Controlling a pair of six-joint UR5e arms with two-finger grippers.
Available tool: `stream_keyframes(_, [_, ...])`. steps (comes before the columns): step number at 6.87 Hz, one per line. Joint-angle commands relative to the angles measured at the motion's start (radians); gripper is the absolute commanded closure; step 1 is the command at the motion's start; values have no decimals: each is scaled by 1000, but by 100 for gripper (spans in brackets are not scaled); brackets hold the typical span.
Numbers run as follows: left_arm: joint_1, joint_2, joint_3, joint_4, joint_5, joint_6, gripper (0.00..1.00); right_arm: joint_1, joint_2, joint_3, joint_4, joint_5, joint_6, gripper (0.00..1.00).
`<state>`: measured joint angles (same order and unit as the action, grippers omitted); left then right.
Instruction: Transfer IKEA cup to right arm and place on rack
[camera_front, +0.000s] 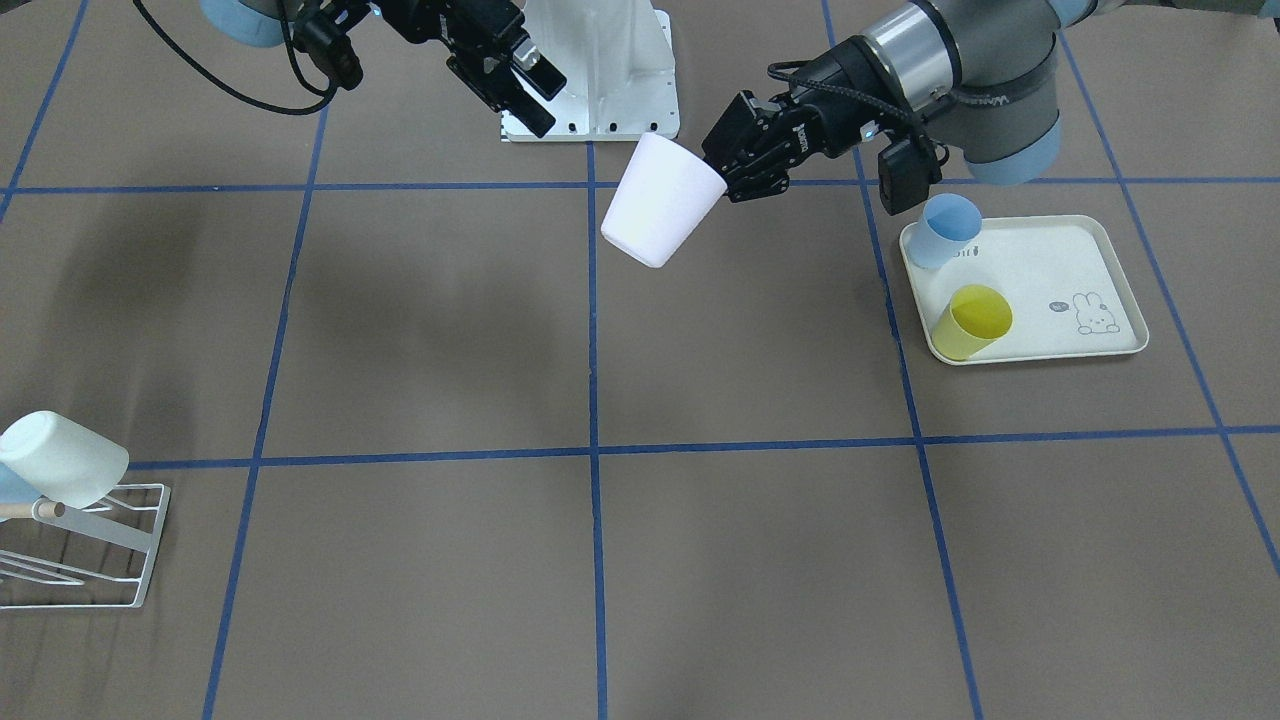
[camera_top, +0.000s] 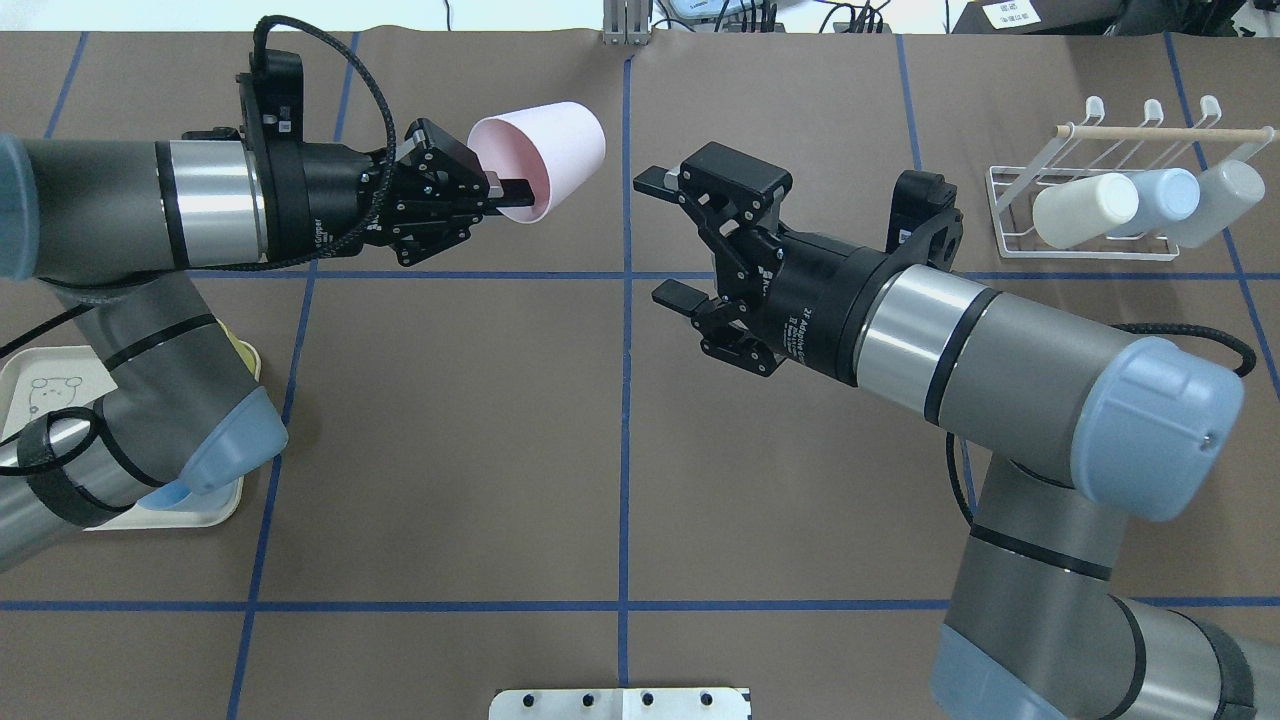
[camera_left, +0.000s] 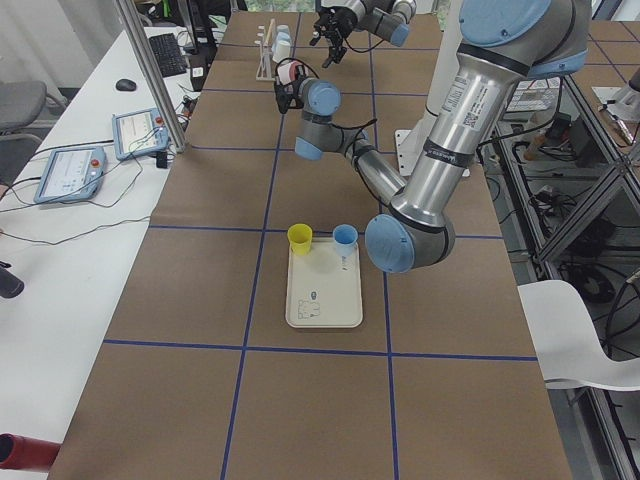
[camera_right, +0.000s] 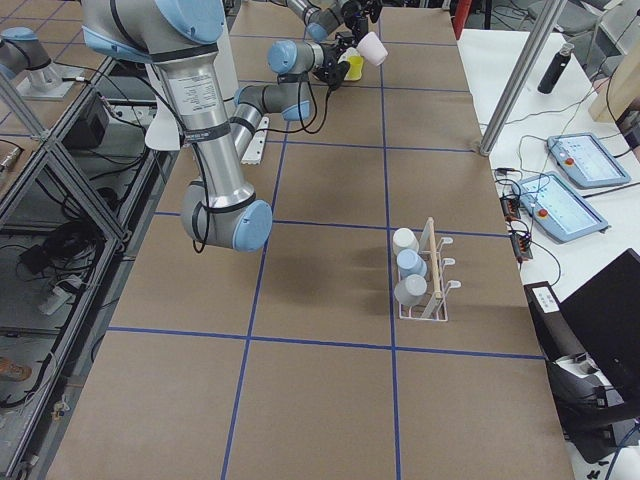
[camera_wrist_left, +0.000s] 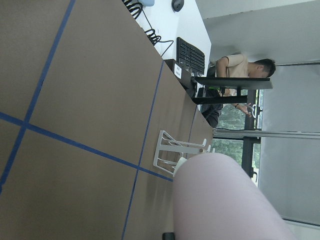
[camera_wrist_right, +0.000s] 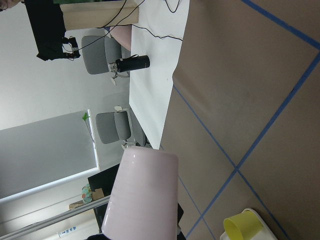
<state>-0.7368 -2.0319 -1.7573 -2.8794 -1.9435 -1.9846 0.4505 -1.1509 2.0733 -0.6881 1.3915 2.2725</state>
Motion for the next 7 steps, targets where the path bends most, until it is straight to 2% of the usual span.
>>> stream_keyframes(1, [37,-23,-10,-40,1,-3,100,0,20,-16,1,-3,64,0])
stream_keyframes(7, [71,-31,-48,-40,-9,-2,100,14,23,-16,1,-3,110,0])
